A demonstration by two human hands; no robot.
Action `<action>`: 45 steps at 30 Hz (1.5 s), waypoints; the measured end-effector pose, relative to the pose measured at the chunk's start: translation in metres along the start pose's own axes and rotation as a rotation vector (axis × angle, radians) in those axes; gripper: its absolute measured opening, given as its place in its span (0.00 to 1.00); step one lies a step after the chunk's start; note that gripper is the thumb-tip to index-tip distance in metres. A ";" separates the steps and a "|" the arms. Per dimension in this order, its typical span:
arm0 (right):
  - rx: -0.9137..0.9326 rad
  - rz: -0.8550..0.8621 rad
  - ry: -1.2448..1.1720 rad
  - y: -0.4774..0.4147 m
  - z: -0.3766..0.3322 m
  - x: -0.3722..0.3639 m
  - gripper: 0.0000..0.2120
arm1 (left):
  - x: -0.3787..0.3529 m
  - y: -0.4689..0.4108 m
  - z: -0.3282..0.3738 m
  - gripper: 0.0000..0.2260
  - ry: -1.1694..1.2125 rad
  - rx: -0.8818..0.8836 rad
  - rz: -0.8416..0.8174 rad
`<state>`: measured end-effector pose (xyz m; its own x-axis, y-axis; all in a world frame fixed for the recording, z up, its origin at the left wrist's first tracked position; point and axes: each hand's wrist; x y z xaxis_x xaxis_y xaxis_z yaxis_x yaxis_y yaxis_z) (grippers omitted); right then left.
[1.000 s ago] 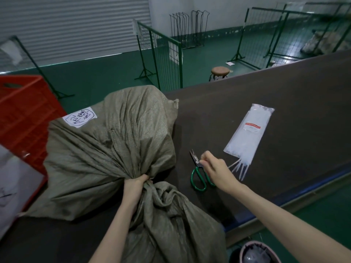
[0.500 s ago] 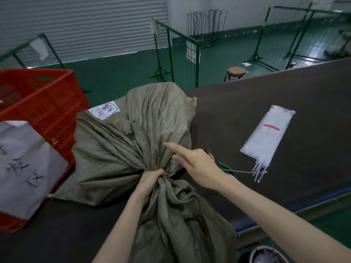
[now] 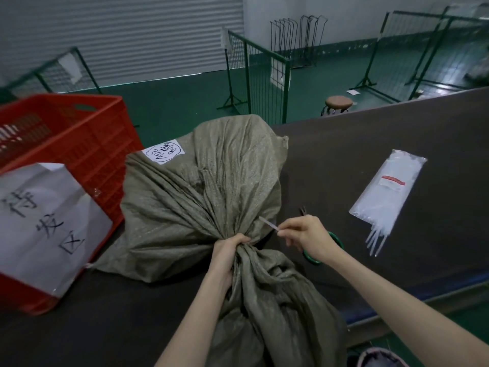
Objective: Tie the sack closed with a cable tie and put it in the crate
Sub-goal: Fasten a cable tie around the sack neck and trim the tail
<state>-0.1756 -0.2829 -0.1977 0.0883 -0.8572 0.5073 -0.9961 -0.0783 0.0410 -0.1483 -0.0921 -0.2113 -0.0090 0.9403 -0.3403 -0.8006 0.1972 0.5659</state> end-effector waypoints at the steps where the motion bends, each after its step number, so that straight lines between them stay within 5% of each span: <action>1: -0.026 -0.045 0.084 -0.003 0.004 0.000 0.05 | 0.000 0.000 0.000 0.07 0.003 -0.005 0.003; 6: -0.183 -0.326 0.418 -0.017 0.016 -0.011 0.12 | 0.000 0.002 0.000 0.11 0.014 -0.029 0.022; 11: -0.129 -0.290 0.351 -0.035 0.002 -0.029 0.08 | -0.002 0.004 -0.001 0.14 0.065 -0.047 0.002; 16: -0.127 -0.429 0.373 -0.048 -0.012 -0.046 0.08 | 0.002 0.004 -0.005 0.19 0.101 -0.133 0.031; 19: -0.109 -0.414 0.353 -0.049 -0.011 -0.050 0.08 | 0.005 0.008 -0.008 0.26 0.243 -0.172 0.072; 23: -0.103 -0.387 0.363 -0.047 -0.012 -0.052 0.06 | 0.011 0.021 -0.010 0.19 0.553 -0.118 0.005; 29: -0.108 -0.398 0.343 -0.047 -0.011 -0.056 0.12 | 0.035 0.015 -0.022 0.17 0.834 -0.097 0.266; 40: -0.035 -0.435 0.284 -0.045 -0.003 -0.060 0.07 | 0.051 0.009 -0.030 0.14 0.509 0.106 0.163; 45: -0.043 -0.415 0.287 -0.041 -0.013 -0.058 0.07 | 0.056 0.012 -0.033 0.10 0.401 -0.140 0.350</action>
<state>-0.1395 -0.2228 -0.2175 0.4780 -0.5831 0.6569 -0.8771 -0.3564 0.3219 -0.1780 -0.0461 -0.2484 -0.4945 0.7584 -0.4246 -0.7806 -0.1728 0.6006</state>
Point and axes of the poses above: each hand's wrist, its own y-axis away from the middle knuckle, its own x-axis out of the back of the hand, z = x × y, and after that the axes turned 6 degrees about -z, right-handed
